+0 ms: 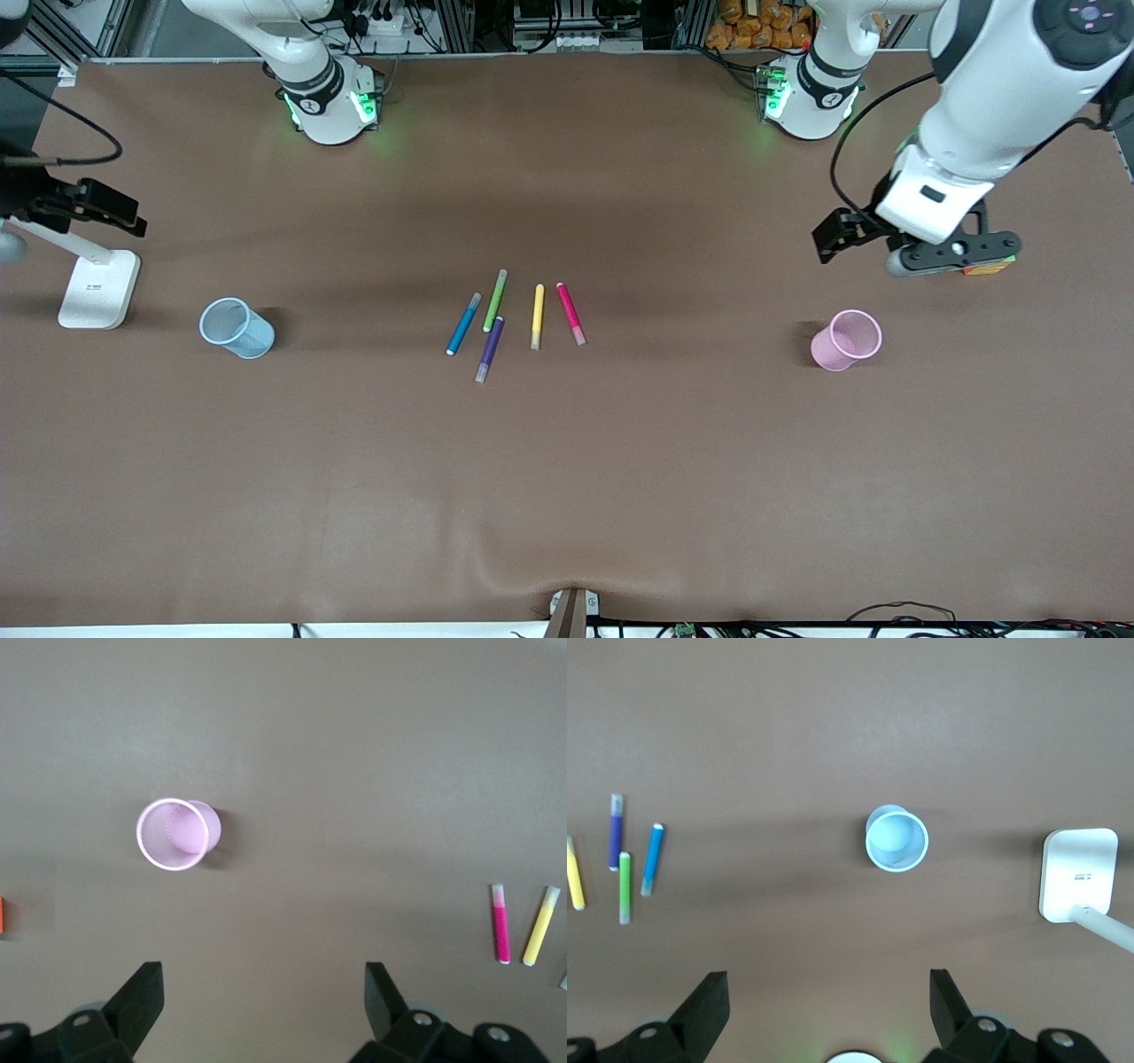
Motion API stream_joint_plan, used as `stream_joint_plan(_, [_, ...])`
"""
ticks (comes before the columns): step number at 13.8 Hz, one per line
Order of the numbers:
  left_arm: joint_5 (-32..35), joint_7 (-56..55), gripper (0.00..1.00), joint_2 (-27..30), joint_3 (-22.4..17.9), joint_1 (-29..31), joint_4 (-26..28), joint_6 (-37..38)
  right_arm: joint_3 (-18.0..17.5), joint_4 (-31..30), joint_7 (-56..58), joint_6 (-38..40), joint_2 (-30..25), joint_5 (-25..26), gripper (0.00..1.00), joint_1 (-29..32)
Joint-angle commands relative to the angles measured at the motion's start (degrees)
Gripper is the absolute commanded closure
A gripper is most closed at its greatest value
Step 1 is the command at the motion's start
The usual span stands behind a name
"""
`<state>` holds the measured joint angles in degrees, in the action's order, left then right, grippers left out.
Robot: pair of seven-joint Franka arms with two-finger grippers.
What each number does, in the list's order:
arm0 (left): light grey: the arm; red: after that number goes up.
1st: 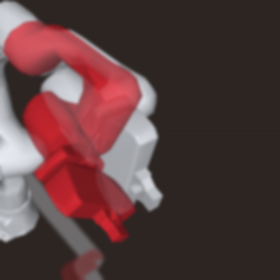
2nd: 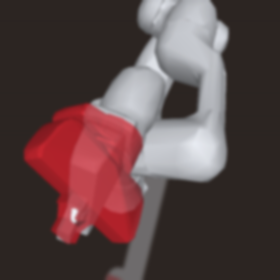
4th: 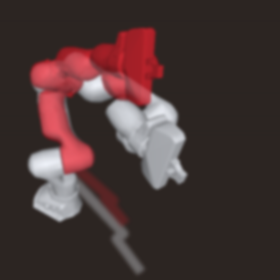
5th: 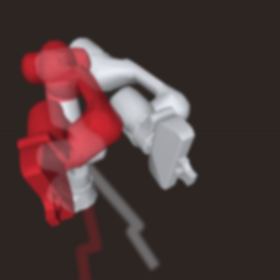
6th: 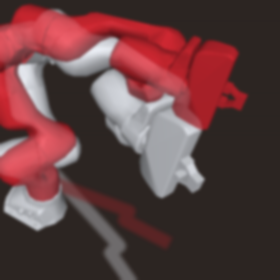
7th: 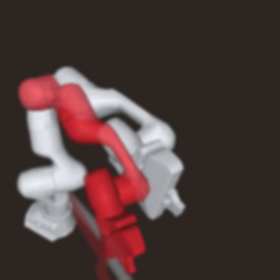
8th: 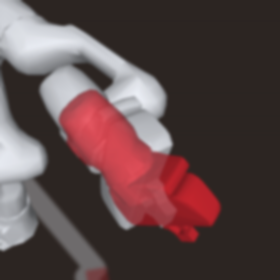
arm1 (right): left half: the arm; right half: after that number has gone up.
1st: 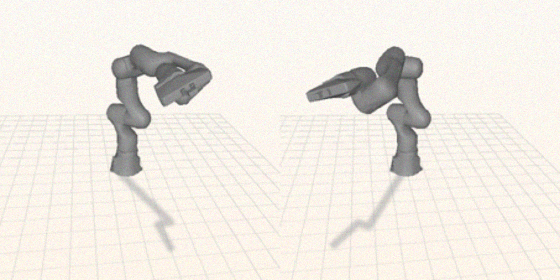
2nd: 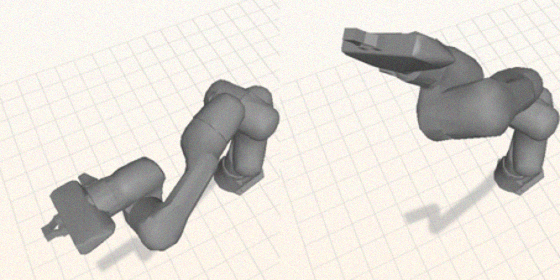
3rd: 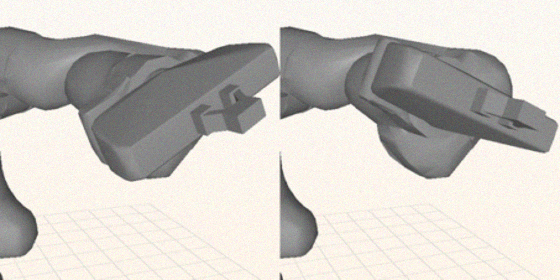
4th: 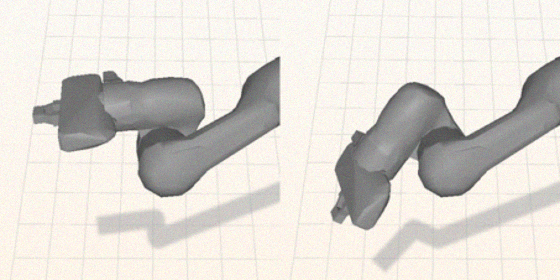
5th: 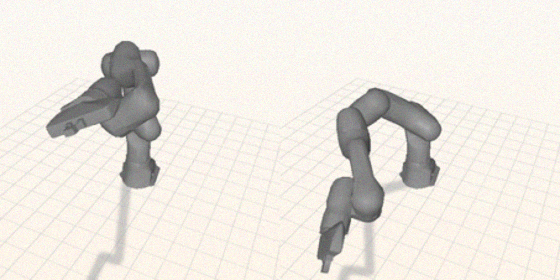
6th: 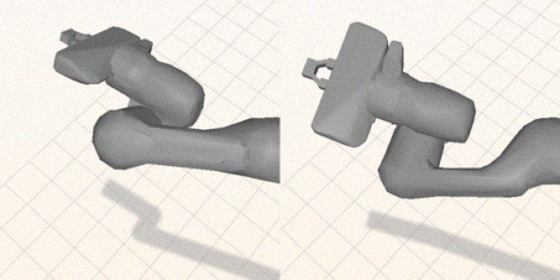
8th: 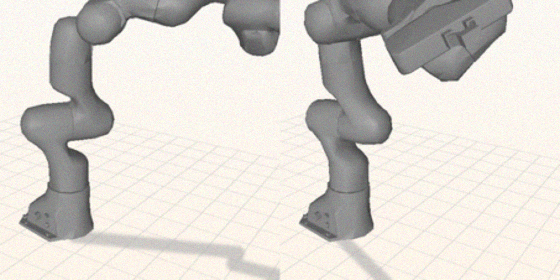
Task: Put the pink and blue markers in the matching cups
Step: 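Move the left gripper toward the pink marker while the right gripper starts reaching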
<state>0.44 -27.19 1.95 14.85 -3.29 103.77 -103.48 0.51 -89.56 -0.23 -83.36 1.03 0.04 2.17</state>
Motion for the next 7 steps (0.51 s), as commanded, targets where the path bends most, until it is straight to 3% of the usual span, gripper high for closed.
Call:
stream_joint_plan(1, [-0.35, -4.61, 0.0, -2.03, 2.37, -0.05, -1.03, -0.67, -0.6, 0.79, 1.46, 1.71, 0.99, 0.4, 0.0, 1.43])
stream_joint_plan(7, [0.26, -16.65, 0.0, -9.58, 8.96, -0.31, -4.44, -2.08, -0.6, 0.79, 0.15, 4.53, 2.22, 0.49, 0.0, 3.89])
